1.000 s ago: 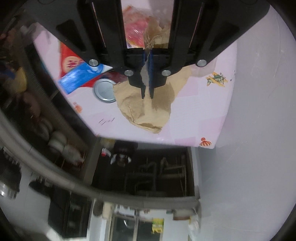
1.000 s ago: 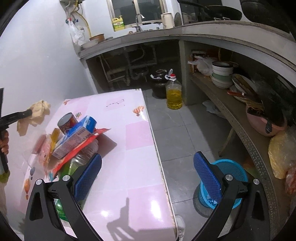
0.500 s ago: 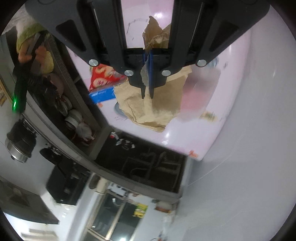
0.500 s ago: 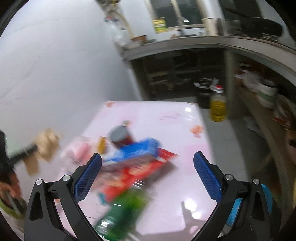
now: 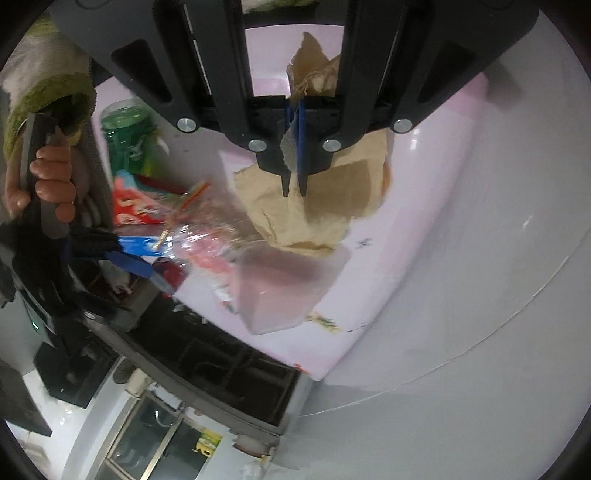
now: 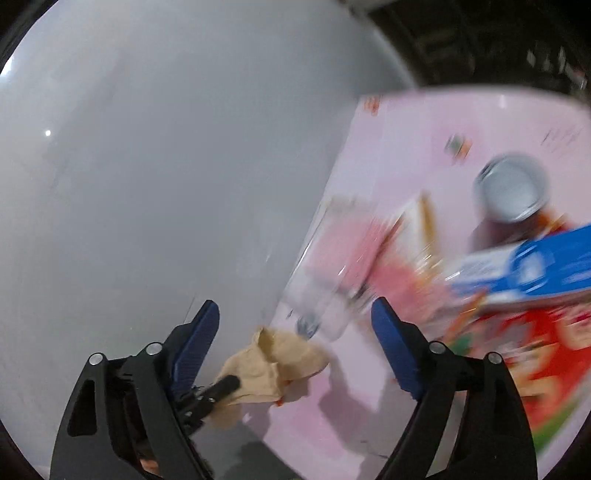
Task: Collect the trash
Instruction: 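Grasp the clear plastic container rim with the right tool while the left tool holds the paper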
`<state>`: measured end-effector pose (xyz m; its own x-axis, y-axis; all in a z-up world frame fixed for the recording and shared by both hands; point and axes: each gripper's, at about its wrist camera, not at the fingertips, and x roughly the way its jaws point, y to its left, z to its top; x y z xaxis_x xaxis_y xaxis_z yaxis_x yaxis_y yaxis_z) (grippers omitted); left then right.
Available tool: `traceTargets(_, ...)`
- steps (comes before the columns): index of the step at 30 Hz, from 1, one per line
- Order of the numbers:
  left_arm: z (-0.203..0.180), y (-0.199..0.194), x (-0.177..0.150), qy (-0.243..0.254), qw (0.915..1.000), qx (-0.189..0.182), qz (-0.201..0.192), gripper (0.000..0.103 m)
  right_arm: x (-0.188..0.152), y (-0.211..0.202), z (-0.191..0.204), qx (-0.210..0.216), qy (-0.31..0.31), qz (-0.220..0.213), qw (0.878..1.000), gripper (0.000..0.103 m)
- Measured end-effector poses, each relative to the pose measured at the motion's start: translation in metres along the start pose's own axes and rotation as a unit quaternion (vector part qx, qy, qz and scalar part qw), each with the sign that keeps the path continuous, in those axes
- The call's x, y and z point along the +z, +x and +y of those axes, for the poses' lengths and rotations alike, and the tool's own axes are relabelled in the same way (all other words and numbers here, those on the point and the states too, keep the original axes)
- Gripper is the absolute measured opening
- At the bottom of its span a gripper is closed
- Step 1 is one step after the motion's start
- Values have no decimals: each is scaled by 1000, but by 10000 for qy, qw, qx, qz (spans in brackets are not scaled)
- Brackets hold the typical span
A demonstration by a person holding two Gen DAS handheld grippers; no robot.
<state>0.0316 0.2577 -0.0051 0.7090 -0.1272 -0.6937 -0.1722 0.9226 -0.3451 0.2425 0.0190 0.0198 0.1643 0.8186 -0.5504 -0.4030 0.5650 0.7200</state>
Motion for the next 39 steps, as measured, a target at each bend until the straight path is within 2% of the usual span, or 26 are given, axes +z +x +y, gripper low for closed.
traceTargets(2, 6, 1, -2, -1, 10000, 64, -13, 1, -1, 27, -1, -49, 209, 279, 9994, 79)
traceTargets(5, 12, 3, -5, 36, 9999, 158, -28, 1, -2, 50, 3, -176, 255, 465, 9984, 79)
traceTargets(8, 19, 5, -8, -60, 10000, 43, 1, 1, -1, 66, 3, -154, 469, 638, 9967, 79)
traceTargets(18, 30, 3, -15, -175, 9997, -173, -29, 1, 2, 102, 3, -609, 1044, 960, 9880, 80)
traceTargets(25, 39, 1, -18, -294, 9993, -211, -68, 1, 12, 120, -1, -645, 1378, 967, 9836, 79)
traceTargets(32, 43, 0, -20, -369, 9990, -220, -83, 1, 14, 124, 4, -369, 1392, 1007, 9844, 48)
traceTargets(36, 43, 0, -20, -381, 9990, -235, -76, 1, 18, 126, 11, -188, 1279, 993, 9866, 41)
traceTargets(39, 43, 0, -20, -381, 9990, -238, -74, 1, 20, 128, 16, 14, 1199, 980, 9879, 29)
